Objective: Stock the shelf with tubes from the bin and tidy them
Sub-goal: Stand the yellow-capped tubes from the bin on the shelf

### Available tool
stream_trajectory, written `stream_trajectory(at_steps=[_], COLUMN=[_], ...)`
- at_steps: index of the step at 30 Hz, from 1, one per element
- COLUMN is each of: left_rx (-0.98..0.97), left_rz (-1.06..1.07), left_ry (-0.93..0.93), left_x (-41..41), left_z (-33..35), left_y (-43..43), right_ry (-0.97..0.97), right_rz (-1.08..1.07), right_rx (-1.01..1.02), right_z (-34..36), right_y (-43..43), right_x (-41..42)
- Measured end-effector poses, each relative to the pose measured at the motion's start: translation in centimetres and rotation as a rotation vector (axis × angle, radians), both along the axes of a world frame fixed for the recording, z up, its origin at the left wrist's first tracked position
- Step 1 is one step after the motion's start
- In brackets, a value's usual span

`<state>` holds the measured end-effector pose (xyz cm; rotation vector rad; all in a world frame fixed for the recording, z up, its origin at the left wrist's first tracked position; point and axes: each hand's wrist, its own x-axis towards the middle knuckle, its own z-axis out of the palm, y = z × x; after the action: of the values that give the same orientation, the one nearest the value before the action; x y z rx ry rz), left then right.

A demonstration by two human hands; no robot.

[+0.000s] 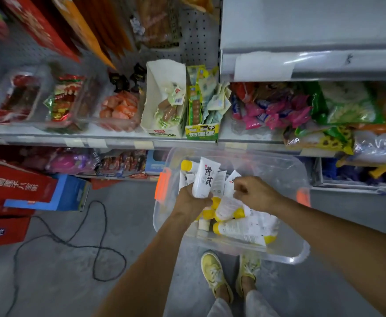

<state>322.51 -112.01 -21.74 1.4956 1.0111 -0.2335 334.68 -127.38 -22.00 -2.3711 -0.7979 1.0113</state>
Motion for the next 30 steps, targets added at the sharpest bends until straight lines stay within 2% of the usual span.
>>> stream_trajectory(at_steps=[5, 10, 12, 14, 17, 20, 22, 25, 30], left_rx=[-0.028, -0.006, 0.018, 0.005, -0.093, -0.158, -0.162, -0.125, 0.041], left_rz=[-0.072, -0.149, -0.112, 0.011, 0.197, 0.249, 0.232, 0.206, 0.117], left_ry=[-0.187, -0.322, -0.343, -0.365, -0.392, -0.458, -0.507, -0.586, -0.666], left_x=[2.0, 3.7, 3.9, 3.9, 4.2, 4.5, 4.6, 4.7, 4.5], left_z=[4.7, 10.2, 12.2, 14.0, 16.5, 19.2, 21.0, 23.5, 28.1], left_y=[-1.1, -1.5, -1.1, -0.6, 0.3, 0.8, 1.2, 2.0, 2.3], right_ry=[0.220, 0.322, 0.402, 0.482, 0.506, 0.738, 0.712, 0.557, 0.362], right_rz=[-0.285, -0.475, -0.558, -0.608, -0.385, -0.182, -0.172, -0.190, -0.303], right_rx=[0.138, 0.156, 0.220, 0.315, 0.221, 0.259, 0.331, 0.416, 0.591], right_z=[7.4, 14.0, 16.3, 18.3, 20.0, 21.3, 22.2, 24.6, 28.6], right_y=[1.2, 2.8, 3.0, 2.6, 1.3, 1.0, 1.5, 2.0, 1.9], right_x=[2.1, 2.7, 2.8, 2.5, 1.4, 0.0, -0.4, -0.5, 0.0])
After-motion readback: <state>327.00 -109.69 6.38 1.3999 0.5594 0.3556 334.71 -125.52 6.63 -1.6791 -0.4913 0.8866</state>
